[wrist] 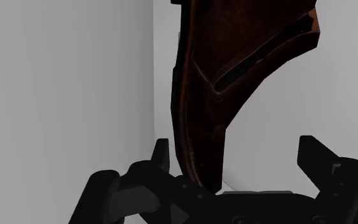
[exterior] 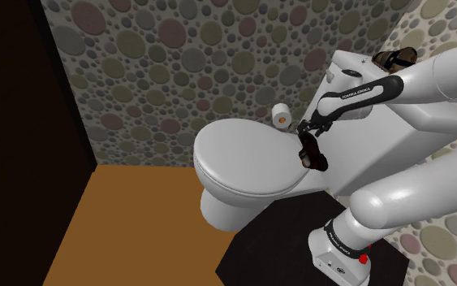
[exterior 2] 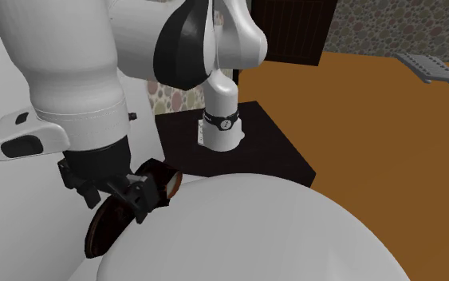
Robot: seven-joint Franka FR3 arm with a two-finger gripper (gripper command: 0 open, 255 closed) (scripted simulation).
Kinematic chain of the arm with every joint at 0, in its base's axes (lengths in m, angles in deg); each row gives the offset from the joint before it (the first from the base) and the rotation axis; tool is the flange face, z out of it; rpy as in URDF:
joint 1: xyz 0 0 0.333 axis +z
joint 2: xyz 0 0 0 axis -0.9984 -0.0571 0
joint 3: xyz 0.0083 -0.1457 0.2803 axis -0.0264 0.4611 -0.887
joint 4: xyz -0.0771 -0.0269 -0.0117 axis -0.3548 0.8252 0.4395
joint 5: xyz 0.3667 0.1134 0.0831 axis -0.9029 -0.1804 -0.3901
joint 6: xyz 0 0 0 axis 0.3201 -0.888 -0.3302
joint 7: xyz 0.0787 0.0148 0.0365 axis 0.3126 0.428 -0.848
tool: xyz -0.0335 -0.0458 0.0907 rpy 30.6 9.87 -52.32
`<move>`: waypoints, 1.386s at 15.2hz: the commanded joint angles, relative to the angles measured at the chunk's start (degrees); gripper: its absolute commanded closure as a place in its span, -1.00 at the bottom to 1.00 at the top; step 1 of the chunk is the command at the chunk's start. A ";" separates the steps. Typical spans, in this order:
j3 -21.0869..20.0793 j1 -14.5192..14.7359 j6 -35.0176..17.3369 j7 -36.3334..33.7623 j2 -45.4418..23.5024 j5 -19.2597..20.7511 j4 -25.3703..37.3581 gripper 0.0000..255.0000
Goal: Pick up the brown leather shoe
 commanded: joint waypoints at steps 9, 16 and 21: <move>1.90 -1.44 -4.86 0.93 -5.36 0.00 -1.29 1.00; 0.98 -1.57 0.45 0.52 -0.95 0.24 -0.44 1.00; 0.40 -1.76 5.25 0.71 2.51 0.14 0.93 1.00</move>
